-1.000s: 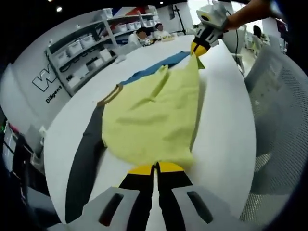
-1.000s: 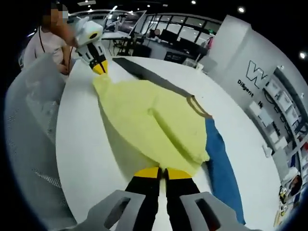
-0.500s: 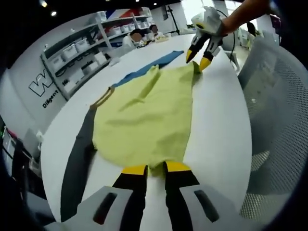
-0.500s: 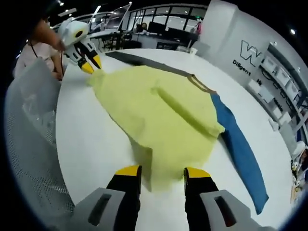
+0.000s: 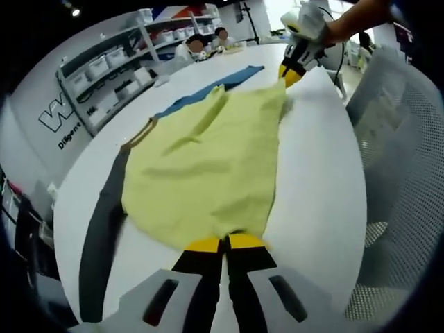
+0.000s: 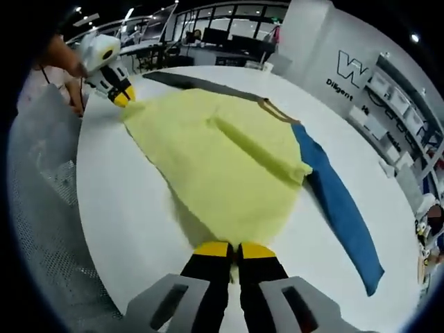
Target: Fold the garment on the visible template until the final outline fits inside the template.
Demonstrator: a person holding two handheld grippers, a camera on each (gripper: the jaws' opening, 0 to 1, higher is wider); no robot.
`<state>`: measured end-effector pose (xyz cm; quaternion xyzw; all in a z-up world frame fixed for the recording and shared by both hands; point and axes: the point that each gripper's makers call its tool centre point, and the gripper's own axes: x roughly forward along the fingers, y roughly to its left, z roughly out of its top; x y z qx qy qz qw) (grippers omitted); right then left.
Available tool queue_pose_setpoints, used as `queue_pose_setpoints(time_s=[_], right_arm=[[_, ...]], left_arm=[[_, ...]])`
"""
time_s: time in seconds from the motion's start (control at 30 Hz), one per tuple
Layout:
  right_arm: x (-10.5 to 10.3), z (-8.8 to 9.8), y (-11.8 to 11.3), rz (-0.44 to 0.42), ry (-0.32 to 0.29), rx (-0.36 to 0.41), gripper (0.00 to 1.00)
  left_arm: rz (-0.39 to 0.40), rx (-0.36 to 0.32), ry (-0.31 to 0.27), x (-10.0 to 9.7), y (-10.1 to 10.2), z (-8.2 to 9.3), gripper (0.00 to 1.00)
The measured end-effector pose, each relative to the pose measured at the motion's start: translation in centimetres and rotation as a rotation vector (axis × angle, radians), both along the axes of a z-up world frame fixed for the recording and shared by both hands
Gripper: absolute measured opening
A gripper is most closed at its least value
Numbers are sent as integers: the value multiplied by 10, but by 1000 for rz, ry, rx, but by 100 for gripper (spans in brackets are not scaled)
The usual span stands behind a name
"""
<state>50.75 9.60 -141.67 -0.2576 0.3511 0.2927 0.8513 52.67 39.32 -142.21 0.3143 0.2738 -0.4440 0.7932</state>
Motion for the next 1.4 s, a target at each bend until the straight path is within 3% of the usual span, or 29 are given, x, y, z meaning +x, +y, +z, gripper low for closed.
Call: queue_pose_setpoints(time_s=[0.23, 0.43, 0.53, 0.67, 0.83, 1.0, 1.1, 1.23, 1.4], right_arm=[[-7, 11, 4, 64, -19, -2, 0], [-20, 11, 12, 128, -9, -9, 0], [-33, 8, 17, 148, 29, 18, 0], [-46, 5, 19, 181, 46, 14, 0], [-61, -3, 22, 222, 80, -10, 0], [-74, -10, 28, 262, 108, -23, 0], [-79, -12, 30, 273, 122, -26, 0], [-84, -16, 31, 296, 137, -31, 0], [-81, -5, 37, 308, 93, -11, 9]], left_arm=[[21, -36, -1, 2, 15, 11, 1], [-8, -58, 9, -7, 18, 15, 1], [-19, -116, 61, -14, 17, 18, 1], [-19, -114, 82, -16, 25, 16, 1], [-17, -142, 176, -24, 27, 14, 1], [-32, -127, 214, -30, 34, 9, 1], [-49, -110, 189, -31, 40, 8, 4], [-44, -140, 177, -32, 41, 16, 16], [-75, -183, 99, -30, 32, 32, 23]])
